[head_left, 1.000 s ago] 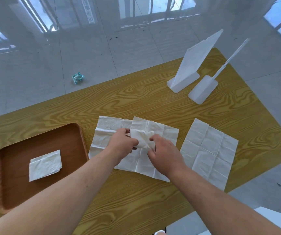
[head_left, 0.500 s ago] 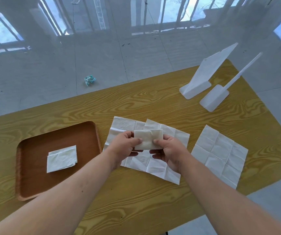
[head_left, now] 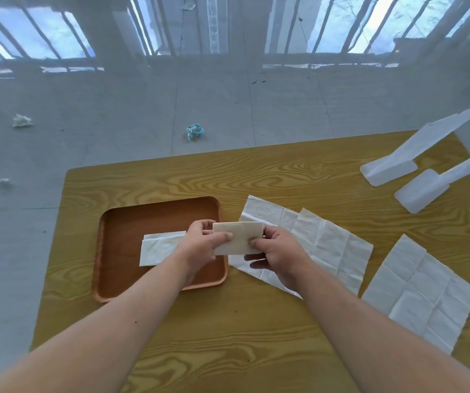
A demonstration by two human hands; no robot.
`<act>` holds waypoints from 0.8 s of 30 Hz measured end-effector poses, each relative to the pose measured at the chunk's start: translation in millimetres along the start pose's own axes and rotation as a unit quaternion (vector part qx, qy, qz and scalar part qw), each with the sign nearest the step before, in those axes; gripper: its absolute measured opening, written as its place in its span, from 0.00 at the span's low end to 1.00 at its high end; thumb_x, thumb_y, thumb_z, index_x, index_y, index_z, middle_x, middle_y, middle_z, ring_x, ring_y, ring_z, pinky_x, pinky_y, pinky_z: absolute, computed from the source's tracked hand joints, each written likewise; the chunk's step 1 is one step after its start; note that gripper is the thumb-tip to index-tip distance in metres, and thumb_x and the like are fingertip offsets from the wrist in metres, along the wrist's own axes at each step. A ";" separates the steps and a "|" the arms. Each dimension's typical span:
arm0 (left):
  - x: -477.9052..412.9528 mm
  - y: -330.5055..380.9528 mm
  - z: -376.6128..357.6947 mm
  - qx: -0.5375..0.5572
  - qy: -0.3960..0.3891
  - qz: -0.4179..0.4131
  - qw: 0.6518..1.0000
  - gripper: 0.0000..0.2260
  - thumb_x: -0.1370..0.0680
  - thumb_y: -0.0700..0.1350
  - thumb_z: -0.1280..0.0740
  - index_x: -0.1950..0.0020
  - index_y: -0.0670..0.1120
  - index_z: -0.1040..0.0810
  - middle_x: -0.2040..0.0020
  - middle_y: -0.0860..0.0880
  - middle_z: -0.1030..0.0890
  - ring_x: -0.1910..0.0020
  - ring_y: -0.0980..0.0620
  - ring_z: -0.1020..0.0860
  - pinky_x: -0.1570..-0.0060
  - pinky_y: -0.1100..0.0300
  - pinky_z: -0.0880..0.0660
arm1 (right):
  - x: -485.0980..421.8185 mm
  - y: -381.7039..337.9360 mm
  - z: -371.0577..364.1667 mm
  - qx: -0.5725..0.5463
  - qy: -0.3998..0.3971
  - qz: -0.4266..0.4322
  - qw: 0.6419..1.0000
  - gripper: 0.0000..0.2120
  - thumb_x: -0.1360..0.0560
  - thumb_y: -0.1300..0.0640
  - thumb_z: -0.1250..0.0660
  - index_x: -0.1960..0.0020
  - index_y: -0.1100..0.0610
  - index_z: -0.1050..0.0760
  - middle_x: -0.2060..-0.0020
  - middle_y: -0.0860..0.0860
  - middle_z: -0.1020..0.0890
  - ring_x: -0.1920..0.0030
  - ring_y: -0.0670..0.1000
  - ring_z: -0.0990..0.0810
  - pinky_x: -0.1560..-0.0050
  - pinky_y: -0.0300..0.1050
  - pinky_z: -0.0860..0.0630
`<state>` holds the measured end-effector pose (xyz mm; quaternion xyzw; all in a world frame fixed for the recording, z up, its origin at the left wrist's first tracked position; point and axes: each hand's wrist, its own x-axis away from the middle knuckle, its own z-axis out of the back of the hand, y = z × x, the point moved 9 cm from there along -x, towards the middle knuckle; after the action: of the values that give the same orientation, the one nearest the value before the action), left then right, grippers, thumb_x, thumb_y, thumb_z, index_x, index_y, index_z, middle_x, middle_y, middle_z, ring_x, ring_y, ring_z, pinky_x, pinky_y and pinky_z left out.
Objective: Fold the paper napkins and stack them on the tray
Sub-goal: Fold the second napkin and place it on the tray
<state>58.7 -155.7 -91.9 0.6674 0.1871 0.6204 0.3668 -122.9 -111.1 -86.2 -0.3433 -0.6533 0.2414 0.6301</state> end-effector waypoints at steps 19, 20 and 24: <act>-8.9 -28.4 162.2 -0.183 0.121 -0.026 0.975 0.05 0.22 0.48 0.28 0.56 0.48 0.15 0.58 0.45 0.13 0.60 0.45 0.17 0.55 0.46 0.19 | -48.7 -0.8 -138.1 0.313 -0.013 -0.008 0.950 0.08 0.23 0.58 0.34 0.57 0.56 0.17 0.68 0.55 0.17 0.71 0.50 0.19 0.72 0.47 0.19; -9.1 -28.2 168.3 -0.209 0.129 -0.028 0.969 0.07 0.23 0.51 0.27 0.57 0.49 0.15 0.59 0.46 0.13 0.61 0.46 0.17 0.57 0.47 0.20 | -50.3 -0.1 -141.6 0.335 -0.013 -0.006 0.942 0.09 0.24 0.58 0.35 0.58 0.56 0.17 0.69 0.54 0.18 0.72 0.50 0.20 0.69 0.50 0.19; -9.9 -24.7 186.0 -0.303 0.158 -0.035 0.939 0.14 0.26 0.60 0.28 0.61 0.49 0.19 0.66 0.52 0.16 0.68 0.51 0.21 0.67 0.53 0.26 | -53.7 -0.3 -146.3 0.420 0.009 0.008 0.908 0.09 0.26 0.54 0.33 0.62 0.56 0.20 0.70 0.50 0.18 0.71 0.51 0.22 0.67 0.47 0.24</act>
<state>241.8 -194.3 -109.3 0.4115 0.0689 0.7320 0.5387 20.2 -168.8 -108.2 -0.0549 -0.4830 0.4953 0.7200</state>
